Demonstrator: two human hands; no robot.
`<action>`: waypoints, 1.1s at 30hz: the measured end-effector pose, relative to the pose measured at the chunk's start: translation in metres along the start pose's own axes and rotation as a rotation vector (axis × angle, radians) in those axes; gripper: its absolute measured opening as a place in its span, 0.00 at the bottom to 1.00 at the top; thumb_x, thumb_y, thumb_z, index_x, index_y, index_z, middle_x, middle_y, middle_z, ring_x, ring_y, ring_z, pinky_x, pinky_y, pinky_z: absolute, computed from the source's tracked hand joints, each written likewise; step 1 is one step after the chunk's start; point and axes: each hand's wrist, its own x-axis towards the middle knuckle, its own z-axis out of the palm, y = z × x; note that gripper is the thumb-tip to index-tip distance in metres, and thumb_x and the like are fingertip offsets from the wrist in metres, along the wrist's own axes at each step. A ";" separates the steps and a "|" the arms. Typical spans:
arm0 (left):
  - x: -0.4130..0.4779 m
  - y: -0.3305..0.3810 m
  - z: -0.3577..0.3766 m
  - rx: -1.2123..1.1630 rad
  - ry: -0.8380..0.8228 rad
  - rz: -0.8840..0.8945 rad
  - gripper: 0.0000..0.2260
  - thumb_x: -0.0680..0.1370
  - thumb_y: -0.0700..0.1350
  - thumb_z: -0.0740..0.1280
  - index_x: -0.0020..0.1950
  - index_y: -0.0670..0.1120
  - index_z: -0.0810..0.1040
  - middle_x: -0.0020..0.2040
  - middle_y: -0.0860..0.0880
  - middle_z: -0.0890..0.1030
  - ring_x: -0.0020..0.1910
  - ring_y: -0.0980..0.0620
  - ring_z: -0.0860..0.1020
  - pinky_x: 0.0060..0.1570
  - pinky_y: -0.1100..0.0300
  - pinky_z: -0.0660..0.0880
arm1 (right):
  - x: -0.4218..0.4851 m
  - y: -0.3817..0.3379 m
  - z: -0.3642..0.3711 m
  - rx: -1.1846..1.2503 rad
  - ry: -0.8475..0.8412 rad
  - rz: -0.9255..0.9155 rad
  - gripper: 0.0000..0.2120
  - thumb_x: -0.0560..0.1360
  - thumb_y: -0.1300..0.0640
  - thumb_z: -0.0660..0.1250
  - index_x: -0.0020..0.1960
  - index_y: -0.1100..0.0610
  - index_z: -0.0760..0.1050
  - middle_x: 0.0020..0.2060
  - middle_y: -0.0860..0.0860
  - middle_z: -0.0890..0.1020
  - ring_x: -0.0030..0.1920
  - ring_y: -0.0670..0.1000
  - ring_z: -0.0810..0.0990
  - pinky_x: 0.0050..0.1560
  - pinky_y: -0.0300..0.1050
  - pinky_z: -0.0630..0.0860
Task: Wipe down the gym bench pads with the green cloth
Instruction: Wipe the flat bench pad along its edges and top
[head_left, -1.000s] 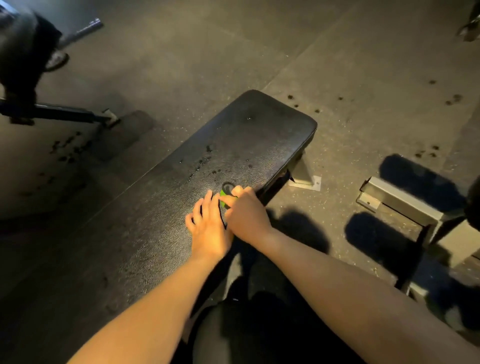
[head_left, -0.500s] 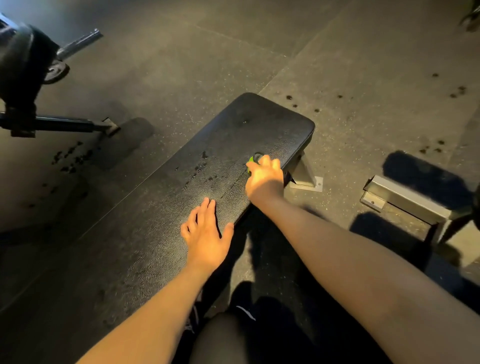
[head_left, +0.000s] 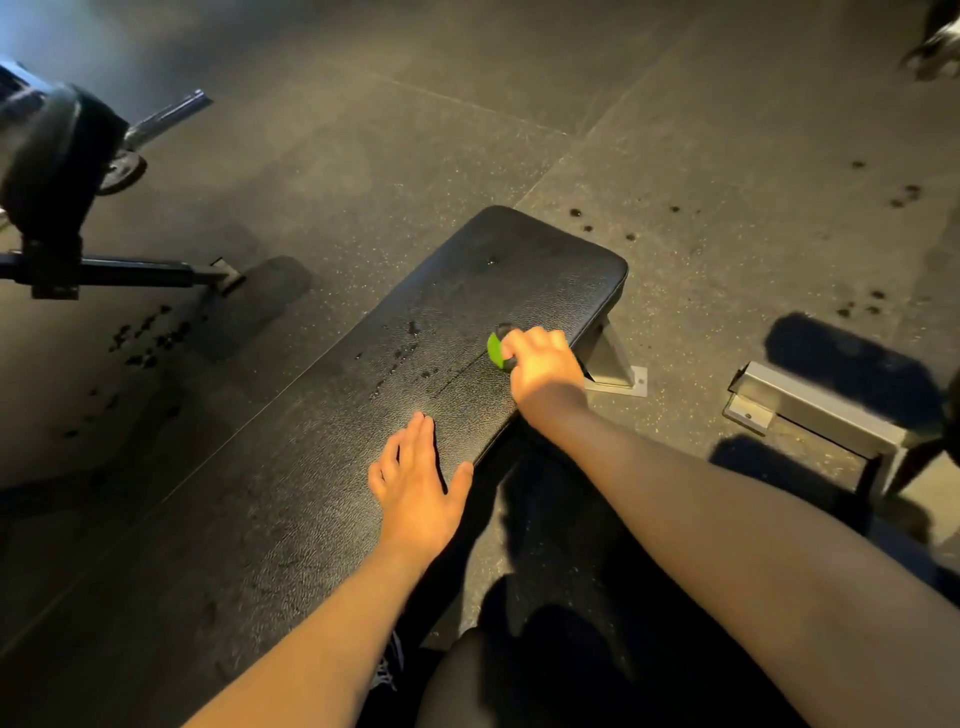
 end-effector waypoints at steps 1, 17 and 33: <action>0.000 0.000 0.000 0.005 0.001 0.000 0.33 0.81 0.61 0.58 0.82 0.48 0.53 0.82 0.53 0.52 0.79 0.49 0.49 0.76 0.44 0.45 | 0.005 0.001 0.000 0.013 0.022 0.092 0.13 0.74 0.65 0.60 0.54 0.54 0.76 0.53 0.55 0.76 0.57 0.59 0.70 0.54 0.52 0.69; 0.021 -0.039 -0.029 0.119 0.054 -0.208 0.30 0.80 0.65 0.55 0.80 0.60 0.54 0.82 0.54 0.48 0.78 0.46 0.48 0.71 0.40 0.50 | -0.003 -0.040 0.020 -0.159 -0.209 -0.383 0.24 0.78 0.63 0.62 0.73 0.52 0.71 0.75 0.53 0.67 0.77 0.57 0.59 0.75 0.55 0.54; 0.023 -0.047 -0.021 0.114 0.043 -0.198 0.33 0.80 0.66 0.55 0.81 0.55 0.51 0.83 0.50 0.47 0.79 0.44 0.46 0.74 0.38 0.46 | -0.010 -0.089 0.059 -0.043 -0.319 -0.346 0.24 0.79 0.57 0.57 0.74 0.47 0.70 0.79 0.48 0.59 0.79 0.50 0.53 0.79 0.50 0.50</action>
